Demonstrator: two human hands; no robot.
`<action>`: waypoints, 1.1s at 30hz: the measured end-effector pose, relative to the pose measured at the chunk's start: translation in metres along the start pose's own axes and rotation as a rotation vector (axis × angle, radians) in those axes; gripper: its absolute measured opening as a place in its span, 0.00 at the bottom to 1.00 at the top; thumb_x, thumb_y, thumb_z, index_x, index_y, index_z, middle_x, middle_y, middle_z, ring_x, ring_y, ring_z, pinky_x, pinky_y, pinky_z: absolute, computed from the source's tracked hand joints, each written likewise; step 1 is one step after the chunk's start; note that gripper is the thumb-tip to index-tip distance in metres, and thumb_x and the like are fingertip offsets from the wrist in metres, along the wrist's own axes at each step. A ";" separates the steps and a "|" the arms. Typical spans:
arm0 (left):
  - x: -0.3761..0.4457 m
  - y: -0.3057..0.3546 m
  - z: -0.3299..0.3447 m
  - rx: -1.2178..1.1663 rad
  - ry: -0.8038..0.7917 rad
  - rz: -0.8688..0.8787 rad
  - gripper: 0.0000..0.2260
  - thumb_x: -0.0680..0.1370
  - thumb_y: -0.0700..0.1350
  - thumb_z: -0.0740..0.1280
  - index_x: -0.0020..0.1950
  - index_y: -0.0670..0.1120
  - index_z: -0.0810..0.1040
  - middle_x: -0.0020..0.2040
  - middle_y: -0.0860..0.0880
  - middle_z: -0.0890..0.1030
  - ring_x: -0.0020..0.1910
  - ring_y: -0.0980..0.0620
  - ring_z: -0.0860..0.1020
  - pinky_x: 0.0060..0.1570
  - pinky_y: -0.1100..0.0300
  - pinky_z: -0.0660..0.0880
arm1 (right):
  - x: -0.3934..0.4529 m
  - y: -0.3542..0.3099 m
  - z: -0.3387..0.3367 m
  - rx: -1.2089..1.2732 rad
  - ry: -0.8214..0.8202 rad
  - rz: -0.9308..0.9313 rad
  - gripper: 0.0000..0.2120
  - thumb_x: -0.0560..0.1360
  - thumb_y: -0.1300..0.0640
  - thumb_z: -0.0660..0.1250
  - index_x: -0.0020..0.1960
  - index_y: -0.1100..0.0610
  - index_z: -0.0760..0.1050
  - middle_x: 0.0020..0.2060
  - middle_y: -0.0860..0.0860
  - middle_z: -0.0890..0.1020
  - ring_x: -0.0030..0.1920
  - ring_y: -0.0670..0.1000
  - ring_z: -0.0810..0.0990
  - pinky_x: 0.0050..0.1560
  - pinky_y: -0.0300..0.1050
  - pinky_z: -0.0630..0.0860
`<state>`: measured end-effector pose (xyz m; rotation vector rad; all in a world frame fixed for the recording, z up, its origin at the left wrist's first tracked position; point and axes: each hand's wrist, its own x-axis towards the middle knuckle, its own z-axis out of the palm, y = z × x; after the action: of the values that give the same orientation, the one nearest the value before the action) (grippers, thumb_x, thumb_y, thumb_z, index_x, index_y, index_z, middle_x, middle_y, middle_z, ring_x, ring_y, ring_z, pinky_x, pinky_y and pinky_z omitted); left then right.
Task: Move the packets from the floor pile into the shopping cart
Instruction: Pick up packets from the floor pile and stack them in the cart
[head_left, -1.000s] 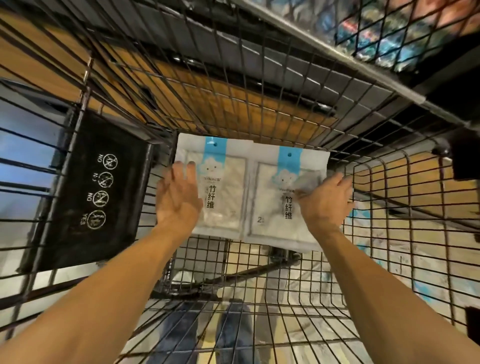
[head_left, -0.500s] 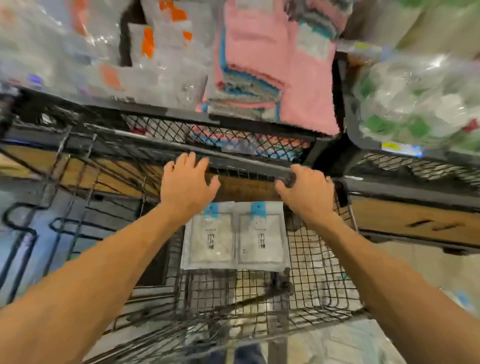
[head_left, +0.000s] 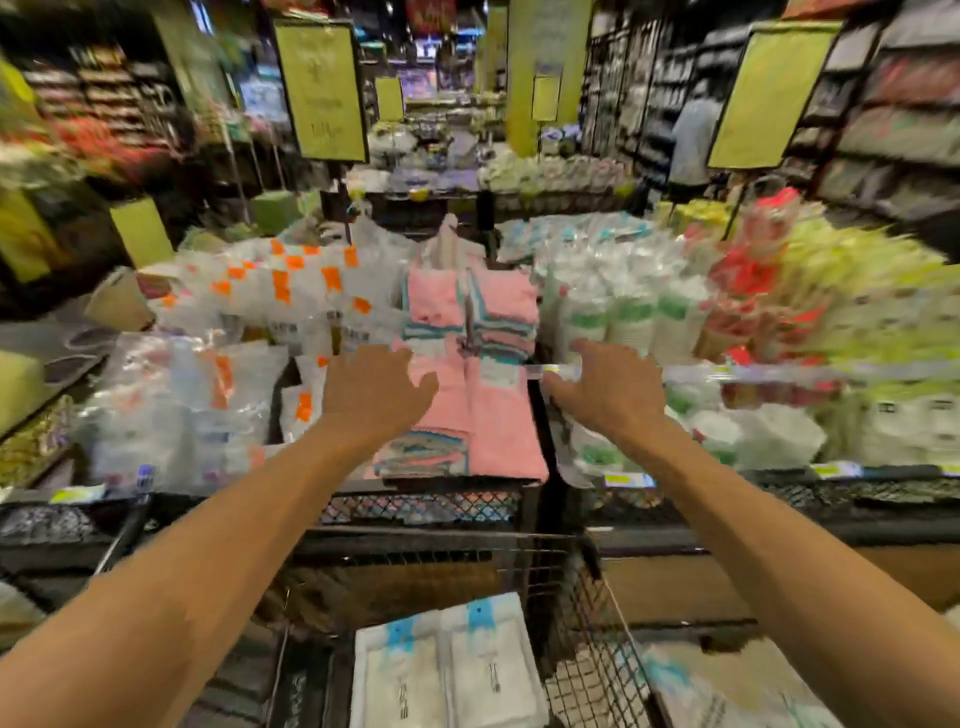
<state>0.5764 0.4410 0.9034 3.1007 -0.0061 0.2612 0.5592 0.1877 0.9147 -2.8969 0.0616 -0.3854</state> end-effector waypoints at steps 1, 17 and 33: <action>0.002 0.005 -0.012 0.005 0.017 0.004 0.29 0.82 0.65 0.54 0.76 0.48 0.69 0.73 0.43 0.73 0.71 0.41 0.72 0.70 0.45 0.68 | 0.001 0.004 -0.016 -0.017 0.015 0.001 0.28 0.78 0.34 0.63 0.69 0.51 0.76 0.58 0.55 0.84 0.62 0.60 0.80 0.59 0.55 0.74; -0.022 0.147 -0.077 -0.148 0.082 0.415 0.25 0.82 0.62 0.56 0.74 0.51 0.72 0.70 0.42 0.76 0.67 0.39 0.74 0.64 0.47 0.71 | -0.131 0.126 -0.140 -0.103 0.220 0.511 0.30 0.77 0.32 0.63 0.69 0.51 0.74 0.59 0.53 0.83 0.59 0.60 0.82 0.57 0.58 0.79; -0.223 0.325 -0.018 -0.280 -0.124 1.104 0.27 0.80 0.65 0.55 0.69 0.49 0.74 0.60 0.43 0.80 0.56 0.39 0.79 0.54 0.45 0.78 | -0.476 0.196 -0.162 -0.218 0.239 1.240 0.32 0.78 0.36 0.66 0.76 0.53 0.70 0.67 0.54 0.80 0.67 0.59 0.77 0.63 0.58 0.77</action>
<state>0.3516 0.1172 0.8938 2.4802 -1.5775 0.0581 0.0547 -0.0045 0.9029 -2.3425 1.8524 -0.4523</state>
